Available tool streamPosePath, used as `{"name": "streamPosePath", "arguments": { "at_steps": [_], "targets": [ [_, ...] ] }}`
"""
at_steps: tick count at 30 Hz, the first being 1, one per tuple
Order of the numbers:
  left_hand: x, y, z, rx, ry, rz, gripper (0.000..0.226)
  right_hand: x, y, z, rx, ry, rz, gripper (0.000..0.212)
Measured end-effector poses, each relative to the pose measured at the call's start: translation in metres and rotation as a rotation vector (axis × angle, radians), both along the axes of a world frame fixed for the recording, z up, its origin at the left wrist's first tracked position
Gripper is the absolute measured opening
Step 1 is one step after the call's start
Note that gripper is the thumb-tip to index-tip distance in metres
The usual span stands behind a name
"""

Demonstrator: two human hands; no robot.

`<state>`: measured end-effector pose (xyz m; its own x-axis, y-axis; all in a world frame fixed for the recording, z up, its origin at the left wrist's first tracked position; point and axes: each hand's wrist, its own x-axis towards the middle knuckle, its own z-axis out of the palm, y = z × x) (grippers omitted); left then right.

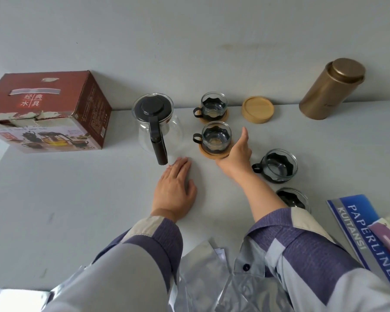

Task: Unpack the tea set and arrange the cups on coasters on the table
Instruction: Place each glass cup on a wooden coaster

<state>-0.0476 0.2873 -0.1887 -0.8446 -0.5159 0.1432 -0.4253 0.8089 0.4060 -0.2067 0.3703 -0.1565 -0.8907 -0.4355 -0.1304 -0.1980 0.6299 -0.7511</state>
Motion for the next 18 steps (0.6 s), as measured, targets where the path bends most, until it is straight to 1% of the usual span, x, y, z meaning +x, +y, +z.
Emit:
{"name": "streamPosePath", "arguments": {
  "at_steps": [2, 3, 5, 8, 12, 14, 18],
  "targets": [
    [0.001, 0.007, 0.003, -0.037, -0.018, 0.010, 0.050, -0.008, 0.012, 0.014, -0.021, -0.163, 0.033, 0.102],
    [0.000, 0.010, 0.005, -0.051, -0.019, 0.012, 0.049, -0.013, 0.019, 0.021, -0.036, -0.210, 0.049, 0.097],
    [-0.006, 0.020, 0.009, -0.069, -0.012, -0.009, 0.049, -0.027, 0.033, 0.035, -0.083, -0.244, 0.038, 0.085],
    [-0.024, 0.047, 0.014, -0.051, 0.001, -0.070, 0.050, -0.051, 0.053, 0.052, -0.121, -0.192, -0.005, 0.069],
    [-0.042, 0.080, 0.005, -0.002, 0.005, -0.137, 0.051, -0.079, 0.072, 0.059, -0.084, -0.076, 0.001, 0.051],
    [-0.048, 0.083, -0.001, 0.005, 0.007, -0.130, 0.053, -0.091, 0.076, 0.054, -0.044, -0.036, 0.016, 0.050],
    [-0.051, 0.081, -0.007, 0.000, 0.009, -0.108, 0.056, -0.116, 0.070, 0.035, 0.060, 0.000, 0.041, 0.059]
  ]
}}
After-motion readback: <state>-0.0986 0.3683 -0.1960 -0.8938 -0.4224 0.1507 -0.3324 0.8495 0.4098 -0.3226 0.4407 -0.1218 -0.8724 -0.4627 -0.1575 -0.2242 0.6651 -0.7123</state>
